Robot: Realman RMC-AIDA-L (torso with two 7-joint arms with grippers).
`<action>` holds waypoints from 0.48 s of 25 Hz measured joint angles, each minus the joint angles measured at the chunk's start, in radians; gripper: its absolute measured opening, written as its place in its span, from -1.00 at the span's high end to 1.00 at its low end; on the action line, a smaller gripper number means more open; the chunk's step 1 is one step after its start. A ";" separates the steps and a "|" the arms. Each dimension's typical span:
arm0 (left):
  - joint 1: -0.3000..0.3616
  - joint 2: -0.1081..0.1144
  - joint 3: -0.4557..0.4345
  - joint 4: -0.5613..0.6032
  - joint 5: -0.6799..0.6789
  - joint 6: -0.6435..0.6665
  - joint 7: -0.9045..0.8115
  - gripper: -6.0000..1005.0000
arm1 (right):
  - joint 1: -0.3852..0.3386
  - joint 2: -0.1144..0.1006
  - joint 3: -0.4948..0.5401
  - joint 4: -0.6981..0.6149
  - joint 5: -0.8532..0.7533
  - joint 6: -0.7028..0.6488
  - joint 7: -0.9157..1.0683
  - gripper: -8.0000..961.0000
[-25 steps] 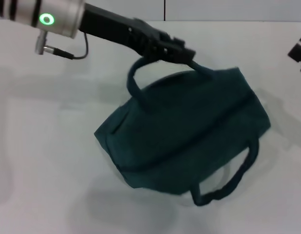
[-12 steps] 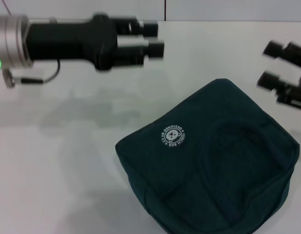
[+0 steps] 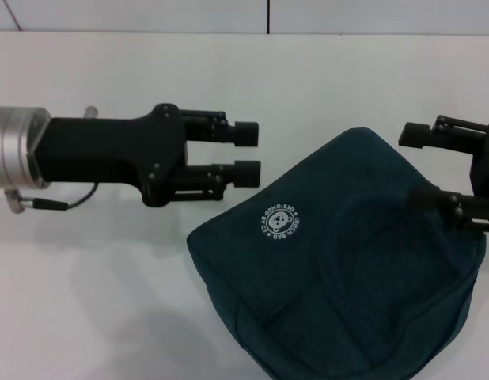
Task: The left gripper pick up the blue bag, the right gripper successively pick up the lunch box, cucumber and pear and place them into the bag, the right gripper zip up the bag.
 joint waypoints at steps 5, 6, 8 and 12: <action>-0.003 -0.016 0.015 -0.031 0.007 0.001 0.044 -0.09 | 0.003 0.002 -0.006 -0.023 -0.023 -0.022 0.046 -0.51; 0.001 -0.020 0.015 -0.032 0.008 0.000 0.051 -0.09 | 0.004 0.006 -0.007 -0.026 -0.027 -0.023 0.056 -0.51; 0.013 -0.025 0.015 -0.033 0.008 -0.001 0.070 -0.09 | 0.005 0.018 -0.007 -0.033 -0.029 -0.022 0.071 -0.51; 0.038 -0.026 0.003 -0.040 0.002 -0.003 0.100 -0.09 | 0.014 0.041 -0.025 -0.054 -0.033 -0.009 0.080 -0.52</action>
